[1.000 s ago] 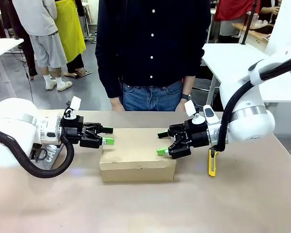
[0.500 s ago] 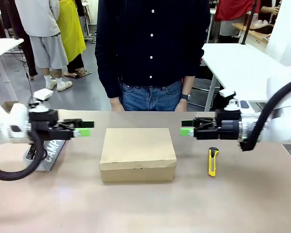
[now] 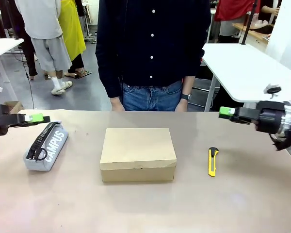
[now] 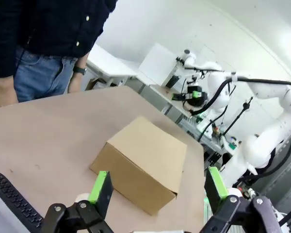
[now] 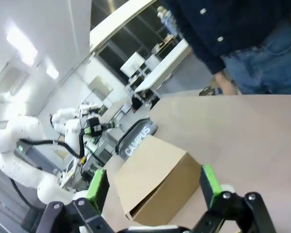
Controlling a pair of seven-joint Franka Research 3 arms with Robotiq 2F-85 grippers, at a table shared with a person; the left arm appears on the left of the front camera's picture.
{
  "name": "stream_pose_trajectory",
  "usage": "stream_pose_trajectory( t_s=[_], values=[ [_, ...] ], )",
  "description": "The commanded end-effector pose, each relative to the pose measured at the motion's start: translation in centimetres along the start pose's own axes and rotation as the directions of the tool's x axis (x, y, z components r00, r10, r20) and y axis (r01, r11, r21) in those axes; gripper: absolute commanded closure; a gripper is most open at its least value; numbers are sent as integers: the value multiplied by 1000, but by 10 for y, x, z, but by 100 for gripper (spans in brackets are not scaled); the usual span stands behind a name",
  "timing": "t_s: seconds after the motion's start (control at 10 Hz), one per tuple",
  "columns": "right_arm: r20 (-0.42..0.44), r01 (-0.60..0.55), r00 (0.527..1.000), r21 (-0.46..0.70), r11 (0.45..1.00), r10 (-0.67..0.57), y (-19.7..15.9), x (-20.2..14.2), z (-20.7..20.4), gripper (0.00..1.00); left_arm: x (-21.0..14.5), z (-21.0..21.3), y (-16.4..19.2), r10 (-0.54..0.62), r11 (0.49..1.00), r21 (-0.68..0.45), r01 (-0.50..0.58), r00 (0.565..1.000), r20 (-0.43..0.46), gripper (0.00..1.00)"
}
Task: Pack the item into the box.
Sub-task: Close the Mailer Box.
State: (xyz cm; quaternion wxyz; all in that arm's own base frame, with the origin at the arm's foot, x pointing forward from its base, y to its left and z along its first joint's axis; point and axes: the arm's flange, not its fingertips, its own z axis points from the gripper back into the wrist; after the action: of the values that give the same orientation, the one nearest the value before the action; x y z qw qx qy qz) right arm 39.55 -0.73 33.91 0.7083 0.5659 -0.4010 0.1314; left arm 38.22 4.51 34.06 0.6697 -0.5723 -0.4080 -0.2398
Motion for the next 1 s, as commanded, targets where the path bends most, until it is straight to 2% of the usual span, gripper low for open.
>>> stream_pose_trajectory(
  t_s=[0.0, 0.9],
  values=[
    [-52, -21, 998, 28, 999, 22, 10, -4, -19, 0, -1, -12, 1, -8, 1000, 7, 9, 999, -35, 0],
    [-52, -21, 998, 28, 999, 22, 10, -4, -19, 0, -1, -12, 1, -8, 1000, 7, 9, 999, -35, 0]
  ],
)
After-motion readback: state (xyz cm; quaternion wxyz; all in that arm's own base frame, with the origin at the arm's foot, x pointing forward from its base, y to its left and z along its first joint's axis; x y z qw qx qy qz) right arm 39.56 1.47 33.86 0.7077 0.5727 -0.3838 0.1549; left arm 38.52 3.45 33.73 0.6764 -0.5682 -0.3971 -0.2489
